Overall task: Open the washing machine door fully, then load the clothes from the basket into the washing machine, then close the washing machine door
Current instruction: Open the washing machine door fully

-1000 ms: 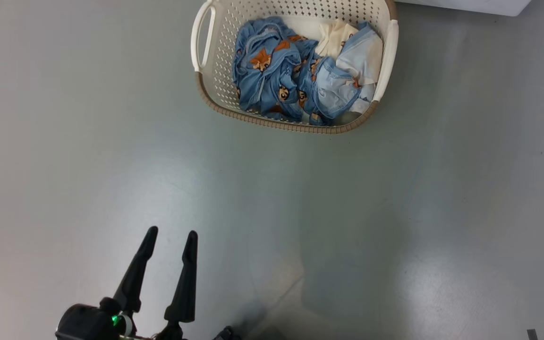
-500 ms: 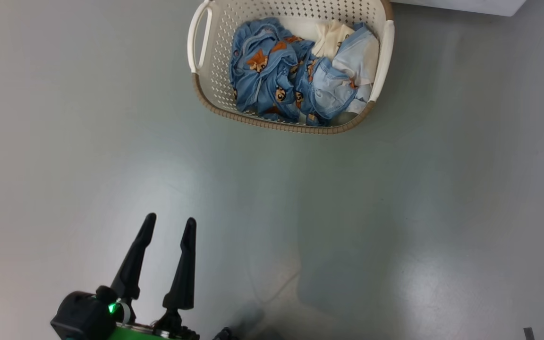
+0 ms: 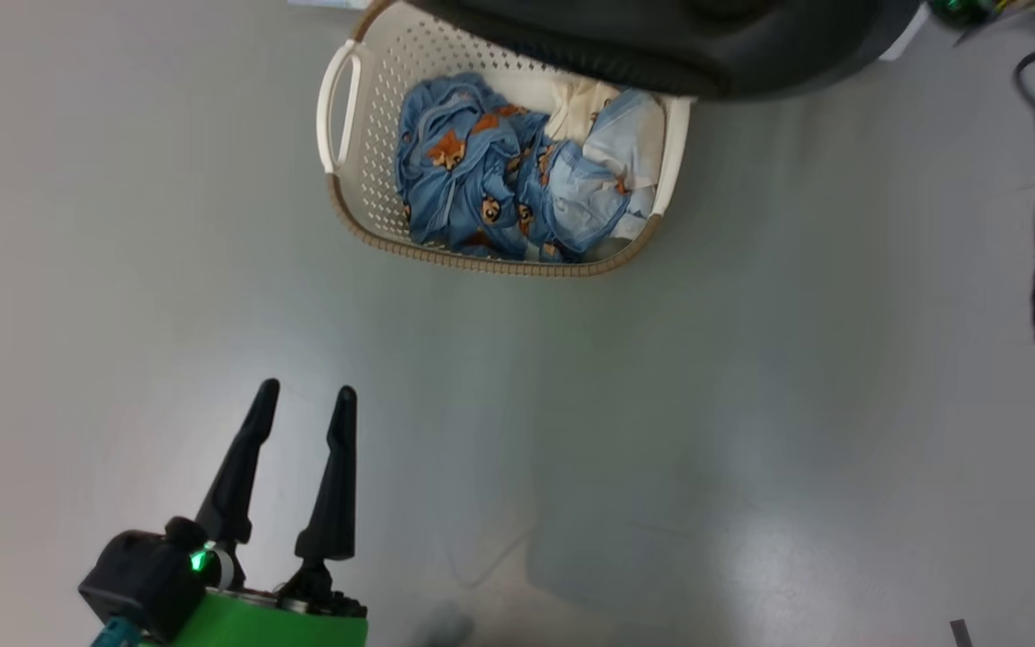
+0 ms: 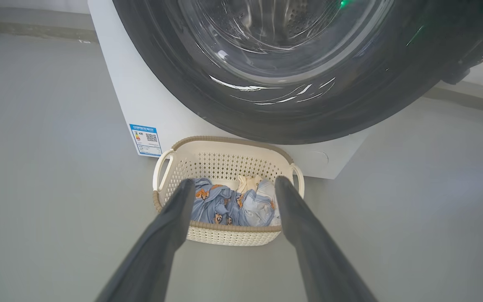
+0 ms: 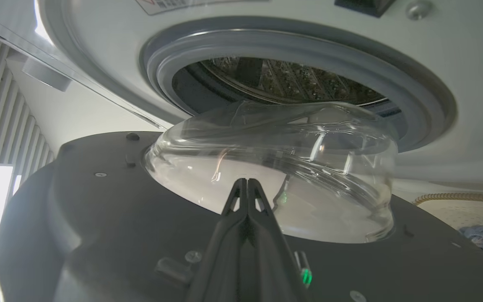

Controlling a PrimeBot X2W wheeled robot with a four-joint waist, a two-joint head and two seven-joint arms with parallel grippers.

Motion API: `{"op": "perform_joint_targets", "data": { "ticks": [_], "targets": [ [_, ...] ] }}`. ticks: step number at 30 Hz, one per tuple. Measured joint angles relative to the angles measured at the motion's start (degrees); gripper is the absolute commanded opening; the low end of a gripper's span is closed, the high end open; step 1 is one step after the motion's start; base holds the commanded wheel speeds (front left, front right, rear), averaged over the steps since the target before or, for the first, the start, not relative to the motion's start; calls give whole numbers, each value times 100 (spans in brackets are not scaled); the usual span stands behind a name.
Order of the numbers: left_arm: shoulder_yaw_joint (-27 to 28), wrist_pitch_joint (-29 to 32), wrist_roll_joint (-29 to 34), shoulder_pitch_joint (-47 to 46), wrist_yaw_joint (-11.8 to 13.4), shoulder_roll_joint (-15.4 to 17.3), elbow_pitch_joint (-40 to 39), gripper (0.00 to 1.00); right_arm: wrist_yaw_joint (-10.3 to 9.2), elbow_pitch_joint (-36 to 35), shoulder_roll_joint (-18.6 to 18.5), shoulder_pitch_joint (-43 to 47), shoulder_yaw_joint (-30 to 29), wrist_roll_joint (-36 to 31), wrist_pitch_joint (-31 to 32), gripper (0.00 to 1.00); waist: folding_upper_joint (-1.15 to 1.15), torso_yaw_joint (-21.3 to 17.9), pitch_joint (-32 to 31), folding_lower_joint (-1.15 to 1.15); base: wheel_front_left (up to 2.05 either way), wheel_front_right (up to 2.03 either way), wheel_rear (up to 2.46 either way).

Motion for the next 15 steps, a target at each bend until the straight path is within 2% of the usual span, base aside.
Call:
{"op": "perform_joint_targets", "data": {
  "ticks": [15],
  "targets": [
    [302,0,-62,-15,-15,1,209,100,0,-180,504,1084,771,55,274,0,0,-315,-778,0,0,0,0]
  ]
}}
